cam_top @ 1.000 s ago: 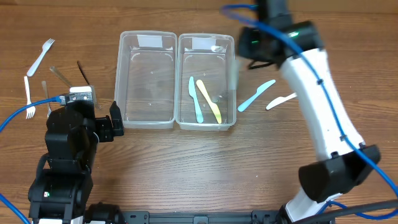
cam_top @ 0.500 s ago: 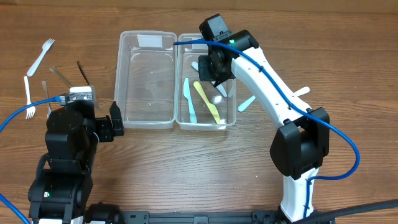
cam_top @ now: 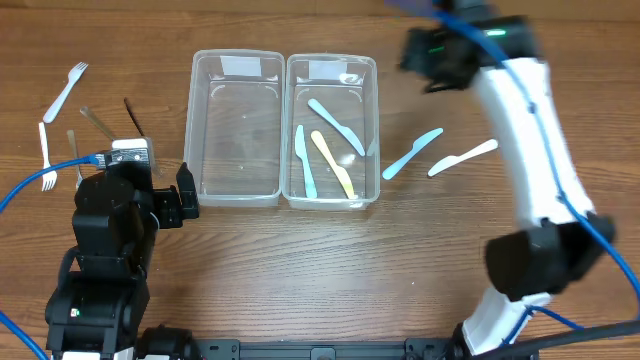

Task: Pack container
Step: 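Carry the light blue knife into the right container and release, then move the right gripper down and grasp the white knife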

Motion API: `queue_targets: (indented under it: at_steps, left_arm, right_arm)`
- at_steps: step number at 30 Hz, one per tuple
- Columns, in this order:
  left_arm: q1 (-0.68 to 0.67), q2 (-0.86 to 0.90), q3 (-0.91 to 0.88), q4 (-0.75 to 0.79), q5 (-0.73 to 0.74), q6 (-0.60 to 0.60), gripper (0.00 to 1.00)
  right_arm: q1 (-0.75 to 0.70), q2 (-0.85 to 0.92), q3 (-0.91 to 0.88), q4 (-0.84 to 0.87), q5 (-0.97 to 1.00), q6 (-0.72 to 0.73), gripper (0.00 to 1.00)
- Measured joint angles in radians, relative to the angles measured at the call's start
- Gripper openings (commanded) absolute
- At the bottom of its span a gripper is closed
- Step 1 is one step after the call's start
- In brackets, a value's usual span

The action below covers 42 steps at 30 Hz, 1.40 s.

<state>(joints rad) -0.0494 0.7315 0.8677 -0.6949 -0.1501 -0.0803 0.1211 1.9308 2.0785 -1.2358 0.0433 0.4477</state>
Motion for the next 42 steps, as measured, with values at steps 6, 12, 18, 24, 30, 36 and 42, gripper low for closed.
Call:
queue_targets:
  at_steps: [6,12,18,24,30,36,42]
  left_arm:
    - [0.0,0.0,0.0,0.0,0.0,0.0,1.0]
    - [0.0,0.0,0.0,0.0,0.0,0.0,1.0]
    - [0.0,0.0,0.0,0.0,0.0,0.0,1.0]
    - [0.0,0.0,0.0,0.0,0.0,0.0,1.0]
    - [0.0,0.0,0.0,0.0,0.0,0.0,1.0]
    - [0.0,0.0,0.0,0.0,0.0,0.0,1.0]
    - [0.0,0.0,0.0,0.0,0.0,0.0,1.0]
  right_arm:
    - [-0.237,0.025,0.01,-0.082,0.011,0.209,0.82]
    - [-0.28,0.171,0.01,-0.093,0.005,0.256,0.84]
    - [-0.28,0.322,0.008,-0.103,-0.026,0.257,0.84]
    - [-0.31,0.389,0.008,-0.119,-0.066,0.274,0.84]
    - [-0.354,0.389,0.007,-0.116,-0.069,0.281,0.82]
    - [-0.367,0.389,-0.053,-0.079,-0.069,0.282,0.82]
    - [-0.366,0.389,-0.164,-0.019,-0.071,0.282,0.82]
